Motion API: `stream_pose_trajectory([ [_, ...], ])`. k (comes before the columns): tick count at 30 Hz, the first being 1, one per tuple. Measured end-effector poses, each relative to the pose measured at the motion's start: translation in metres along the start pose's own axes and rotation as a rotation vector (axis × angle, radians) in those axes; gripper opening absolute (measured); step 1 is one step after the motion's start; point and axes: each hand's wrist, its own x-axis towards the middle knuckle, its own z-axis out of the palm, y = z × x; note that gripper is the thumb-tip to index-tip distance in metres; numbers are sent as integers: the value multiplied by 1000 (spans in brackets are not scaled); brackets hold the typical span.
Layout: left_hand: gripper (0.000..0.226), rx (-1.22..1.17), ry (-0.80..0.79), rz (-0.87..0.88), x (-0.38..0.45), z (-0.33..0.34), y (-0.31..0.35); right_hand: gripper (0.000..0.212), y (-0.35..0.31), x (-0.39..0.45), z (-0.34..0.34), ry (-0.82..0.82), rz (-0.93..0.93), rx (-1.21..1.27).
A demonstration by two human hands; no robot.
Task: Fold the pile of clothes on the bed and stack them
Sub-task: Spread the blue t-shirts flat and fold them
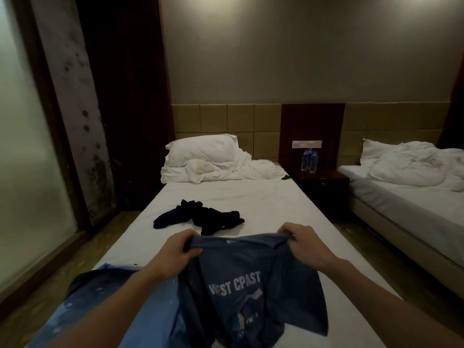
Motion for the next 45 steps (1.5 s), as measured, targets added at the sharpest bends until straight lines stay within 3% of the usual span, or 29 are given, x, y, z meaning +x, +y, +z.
stream_pose_trajectory([
  [3, 13, 147, 202, -60, -6, 5, 15, 35, -12, 3, -9, 114, 59, 135],
  [7, 37, 272, 276, -245, -16, -5, 35, 26, -31, -1, -29, 98, 83, 258],
  [10, 44, 148, 410, -279, -23, -16, 53, 14, -46, -15, -53, 46, -23, 344],
  [12, 36, 44, 419, -215, -28, -22, 65, 13, -56, -28, -70, 30, -112, 370],
  [16, 11, -15, 286, 0, -45, -37, 82, 15, -74, -51, -102, 132, -199, 426],
  [23, 12, -56, 662, 160, -75, -81, 141, 17, -112, -94, -154, 431, -275, 269],
  [27, 12, -101, 804, 179, -83, -103, 191, 10, -126, -110, -190, 613, -311, 194],
  [30, 16, -75, 869, 213, -81, -116, 212, 4, -129, -111, -214, 651, -330, 169],
  [39, 33, 134, 835, 149, -26, -105, 199, 10, -95, -62, -220, 587, -175, 24],
  [45, 44, 234, 596, 32, 63, -51, 131, 14, -28, 16, -161, 491, 8, 19],
])
